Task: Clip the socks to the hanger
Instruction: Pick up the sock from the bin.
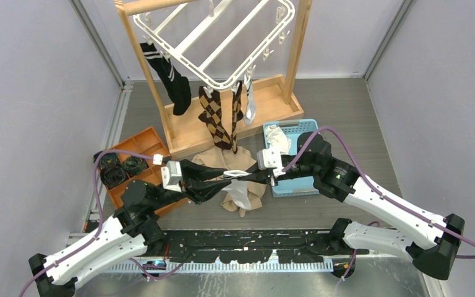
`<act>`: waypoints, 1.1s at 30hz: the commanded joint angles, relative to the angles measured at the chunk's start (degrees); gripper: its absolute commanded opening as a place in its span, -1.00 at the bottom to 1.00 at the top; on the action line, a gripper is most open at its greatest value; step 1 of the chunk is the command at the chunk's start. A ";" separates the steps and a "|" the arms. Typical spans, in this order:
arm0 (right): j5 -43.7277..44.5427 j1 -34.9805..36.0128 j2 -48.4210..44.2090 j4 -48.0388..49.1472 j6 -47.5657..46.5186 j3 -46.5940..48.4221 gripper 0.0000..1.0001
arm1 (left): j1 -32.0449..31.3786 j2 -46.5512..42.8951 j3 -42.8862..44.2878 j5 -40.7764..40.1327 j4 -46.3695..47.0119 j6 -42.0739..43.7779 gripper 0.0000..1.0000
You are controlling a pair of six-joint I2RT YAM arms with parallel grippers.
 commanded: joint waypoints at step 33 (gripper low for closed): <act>-3.29 -39.23 8.76 63.34 48.68 -5.76 0.47 | 0.02 -0.60 0.82 -6.19 -0.29 3.11 -0.99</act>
